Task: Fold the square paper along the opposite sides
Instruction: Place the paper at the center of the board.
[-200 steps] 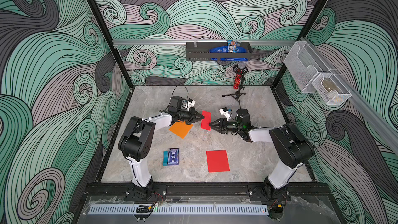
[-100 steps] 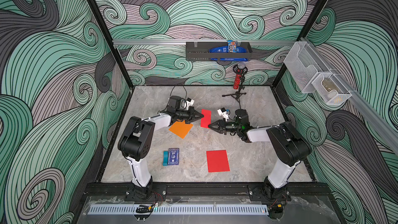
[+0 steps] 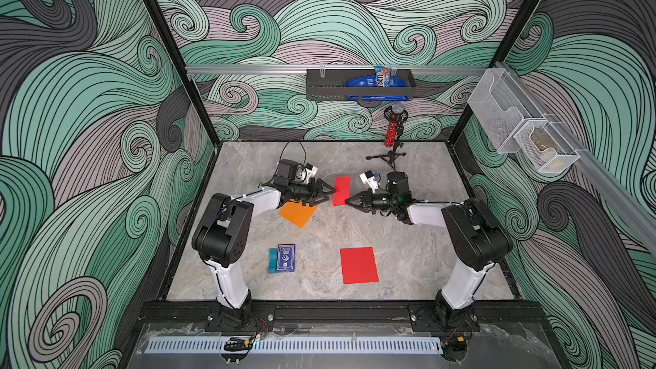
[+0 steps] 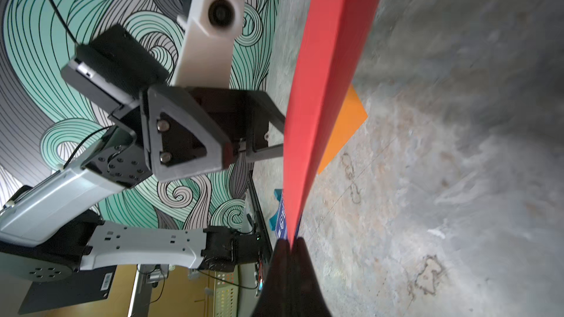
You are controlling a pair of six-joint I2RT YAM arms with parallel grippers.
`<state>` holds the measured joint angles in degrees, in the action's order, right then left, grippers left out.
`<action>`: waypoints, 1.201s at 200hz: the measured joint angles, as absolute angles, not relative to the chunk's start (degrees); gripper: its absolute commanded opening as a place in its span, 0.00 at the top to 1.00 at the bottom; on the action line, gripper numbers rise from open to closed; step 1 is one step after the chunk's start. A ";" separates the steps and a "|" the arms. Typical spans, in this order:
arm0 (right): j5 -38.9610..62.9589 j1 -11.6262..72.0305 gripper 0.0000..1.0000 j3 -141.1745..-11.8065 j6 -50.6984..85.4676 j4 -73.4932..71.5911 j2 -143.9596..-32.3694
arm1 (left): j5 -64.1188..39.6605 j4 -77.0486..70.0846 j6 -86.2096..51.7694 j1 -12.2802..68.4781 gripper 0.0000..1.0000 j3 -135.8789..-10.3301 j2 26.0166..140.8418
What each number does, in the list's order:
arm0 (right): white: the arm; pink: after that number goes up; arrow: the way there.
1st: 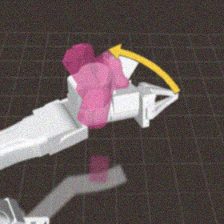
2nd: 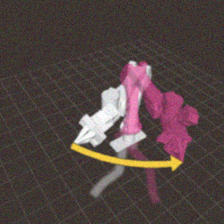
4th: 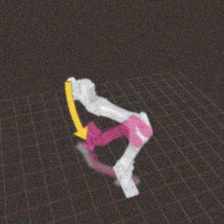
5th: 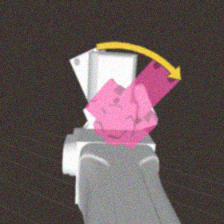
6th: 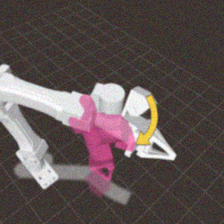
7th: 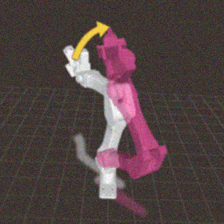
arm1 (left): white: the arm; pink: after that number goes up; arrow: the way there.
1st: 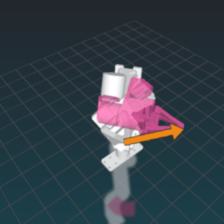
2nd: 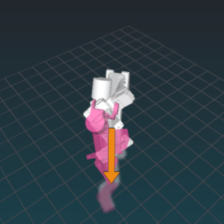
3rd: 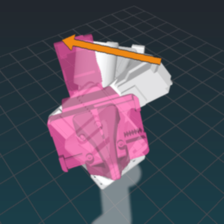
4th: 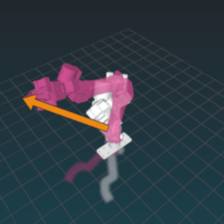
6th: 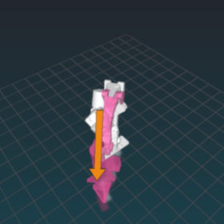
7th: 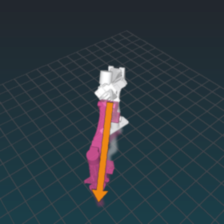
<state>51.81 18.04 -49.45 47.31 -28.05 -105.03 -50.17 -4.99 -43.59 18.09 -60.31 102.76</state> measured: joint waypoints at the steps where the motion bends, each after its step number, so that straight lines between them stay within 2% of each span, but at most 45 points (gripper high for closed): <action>1: 51.77 17.87 1.00 -49.80 47.07 -27.88 -105.30 | -49.95 -4.78 -43.42 18.04 0.40 -60.18 102.50; 34: 50.43 14.83 1.00 -58.28 42.09 -21.98 -114.67 | -43.46 0.86 -38.19 16.14 0.41 -57.98 95.72; 88: 46.85 14.15 1.00 -69.67 37.52 -10.94 -123.61 | -36.23 3.99 -34.54 15.73 0.43 -56.36 95.11; 145: 43.94 13.52 0.91 -76.62 34.41 -0.67 -126.52 | -35.18 3.77 -34.41 15.84 0.44 -55.75 96.68; 187: 42.35 12.95 0.89 -78.85 33.10 4.75 -127.50 | -35.18 3.68 -34.30 15.84 0.44 -55.44 96.99; 240: 39.31 12.38 0.79 -81.93 30.09 10.83 -127.50 | -35.18 2.90 -34.26 15.84 0.45 -55.37 96.99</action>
<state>39.31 12.38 -81.93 30.09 10.83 -127.50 -35.18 2.90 -34.26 15.84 -55.37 96.99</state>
